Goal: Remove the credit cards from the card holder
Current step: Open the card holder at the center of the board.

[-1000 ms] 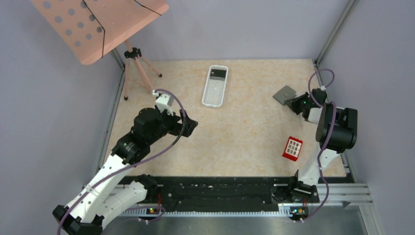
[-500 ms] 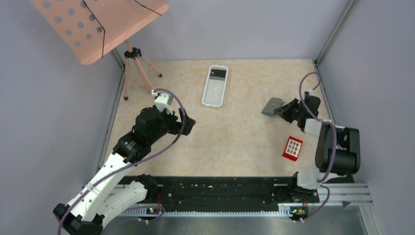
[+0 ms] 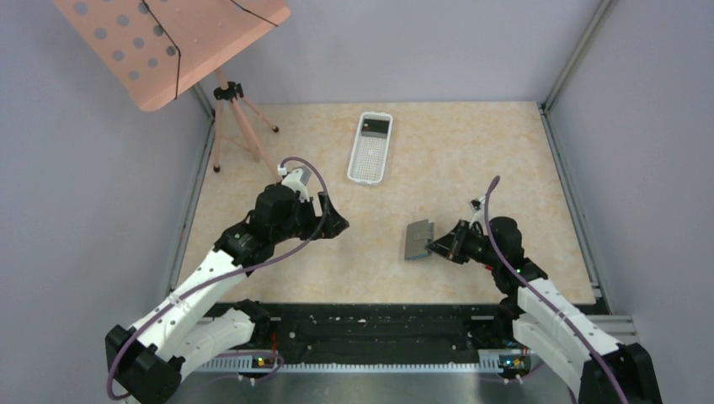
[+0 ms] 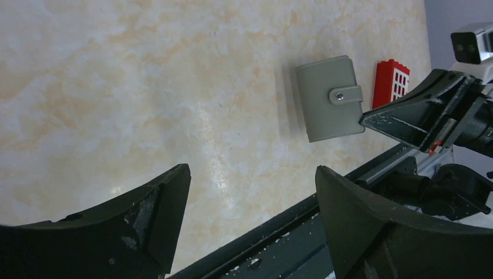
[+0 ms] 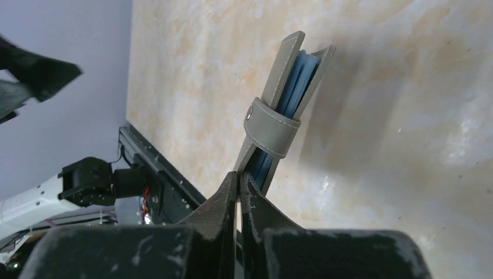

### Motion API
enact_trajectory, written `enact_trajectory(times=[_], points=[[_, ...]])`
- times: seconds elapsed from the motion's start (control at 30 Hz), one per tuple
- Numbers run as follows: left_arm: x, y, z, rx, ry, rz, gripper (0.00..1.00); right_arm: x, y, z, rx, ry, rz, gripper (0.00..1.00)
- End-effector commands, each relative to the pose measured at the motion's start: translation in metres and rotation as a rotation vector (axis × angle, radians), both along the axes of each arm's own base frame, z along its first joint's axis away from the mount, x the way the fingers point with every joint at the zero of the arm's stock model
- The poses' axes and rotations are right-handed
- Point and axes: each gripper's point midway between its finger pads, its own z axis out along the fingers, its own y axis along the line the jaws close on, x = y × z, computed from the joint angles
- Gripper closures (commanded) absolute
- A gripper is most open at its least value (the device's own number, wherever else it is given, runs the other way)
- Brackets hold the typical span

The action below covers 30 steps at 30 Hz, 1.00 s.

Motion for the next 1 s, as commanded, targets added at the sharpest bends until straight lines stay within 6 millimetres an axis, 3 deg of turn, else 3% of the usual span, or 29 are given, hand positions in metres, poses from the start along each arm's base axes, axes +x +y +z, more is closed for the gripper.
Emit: enact_trajectory(times=[0.0, 0.13, 0.27, 0.57, 0.83, 0.97], points=[[-0.010, -0.030, -0.013, -0.168, 0.104, -0.068, 0.17, -0.023, 0.010, 0.025, 0.128, -0.071, 0.033, 1.00], [-0.023, -0.059, -0.011, -0.317, 0.161, -0.205, 0.17, -0.038, 0.013, 0.046, 0.199, -0.135, 0.076, 1.00], [-0.024, -0.083, 0.000, -0.461, 0.160, -0.291, 0.17, -0.046, 0.018, 0.069, 0.255, -0.182, 0.124, 1.00], [-0.028, -0.123, 0.015, -0.546, 0.117, -0.400, 0.07, -0.058, 0.028, 0.120, 0.381, -0.272, 0.215, 1.00], [-0.027, -0.149, 0.017, -0.672, 0.165, -0.445, 0.07, -0.067, 0.029, 0.147, 0.444, -0.310, 0.244, 1.00], [-0.031, -0.157, 0.041, -0.796, 0.148, -0.497, 0.11, -0.069, 0.030, 0.150, 0.457, -0.305, 0.248, 1.00]])
